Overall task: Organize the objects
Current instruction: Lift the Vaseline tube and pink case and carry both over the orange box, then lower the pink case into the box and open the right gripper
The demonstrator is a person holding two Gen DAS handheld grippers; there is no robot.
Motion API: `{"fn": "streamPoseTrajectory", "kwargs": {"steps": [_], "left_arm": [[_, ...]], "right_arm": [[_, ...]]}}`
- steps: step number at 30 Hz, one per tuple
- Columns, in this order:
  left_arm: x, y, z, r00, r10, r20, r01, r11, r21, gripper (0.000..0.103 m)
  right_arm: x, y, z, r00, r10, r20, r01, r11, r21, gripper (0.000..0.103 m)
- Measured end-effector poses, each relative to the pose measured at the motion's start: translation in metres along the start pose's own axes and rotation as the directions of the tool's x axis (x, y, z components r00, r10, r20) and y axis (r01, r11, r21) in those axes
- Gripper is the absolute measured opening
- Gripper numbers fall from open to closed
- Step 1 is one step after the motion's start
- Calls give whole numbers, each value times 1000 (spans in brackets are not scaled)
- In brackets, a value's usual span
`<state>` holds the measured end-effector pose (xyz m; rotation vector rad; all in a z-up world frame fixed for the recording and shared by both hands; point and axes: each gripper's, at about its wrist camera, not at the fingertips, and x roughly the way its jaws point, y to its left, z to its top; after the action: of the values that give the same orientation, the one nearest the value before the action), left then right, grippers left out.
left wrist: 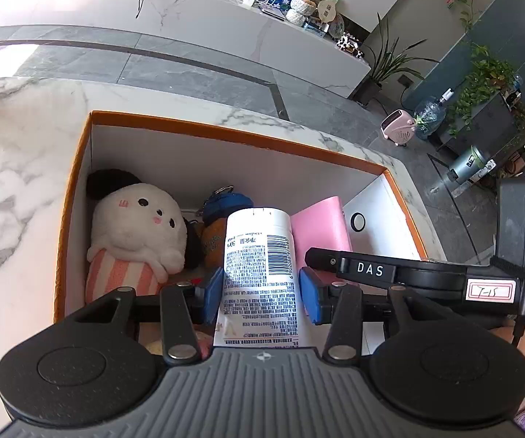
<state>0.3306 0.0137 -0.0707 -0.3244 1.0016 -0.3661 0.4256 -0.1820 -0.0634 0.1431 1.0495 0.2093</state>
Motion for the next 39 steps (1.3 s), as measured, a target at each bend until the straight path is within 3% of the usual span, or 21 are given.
{"fn": "streamPoseTrajectory", "kwargs": {"steps": [3, 10, 15, 18, 20, 27, 30, 33, 36, 39], "left_arm": [[1, 2, 0, 1000, 0, -6, 0, 1000, -4, 52], [4, 5, -1, 1000, 1, -20, -1, 1000, -8, 52], [7, 4, -1, 1000, 1, -27, -2, 1000, -13, 52], [8, 5, 0, 1000, -2, -30, 2, 1000, -17, 52], [8, 5, 0, 1000, -2, -31, 2, 1000, -19, 53], [5, 8, 2, 999, -8, -31, 6, 999, -46, 52], [4, 8, 2, 999, -8, -32, 7, 999, -41, 53], [5, 10, 4, 999, -10, -30, 8, 998, -57, 53], [8, 13, 5, 999, -13, -31, 11, 997, -79, 53], [7, 14, 4, 1000, -8, -24, 6, 997, -74, 53]], "right_arm": [[6, -9, 3, 996, 86, -31, -84, 993, 81, 19], [22, -11, 10, 983, 145, -109, -133, 985, 105, 20], [19, -3, 17, 995, -19, -102, 15, 999, -37, 36], [21, -3, 19, 991, -43, -126, 33, 996, -78, 42], [23, 0, 20, 987, -50, -155, 32, 993, -113, 55], [30, 10, 17, 970, -103, -221, 48, 970, -238, 57], [31, 15, 14, 953, -97, -288, -3, 945, -328, 66], [32, 22, 4, 922, -112, -370, -66, 897, -437, 72], [35, 31, -5, 914, -204, -350, -36, 821, -570, 73], [39, 40, -11, 914, -232, -334, -54, 745, -665, 72]]}}
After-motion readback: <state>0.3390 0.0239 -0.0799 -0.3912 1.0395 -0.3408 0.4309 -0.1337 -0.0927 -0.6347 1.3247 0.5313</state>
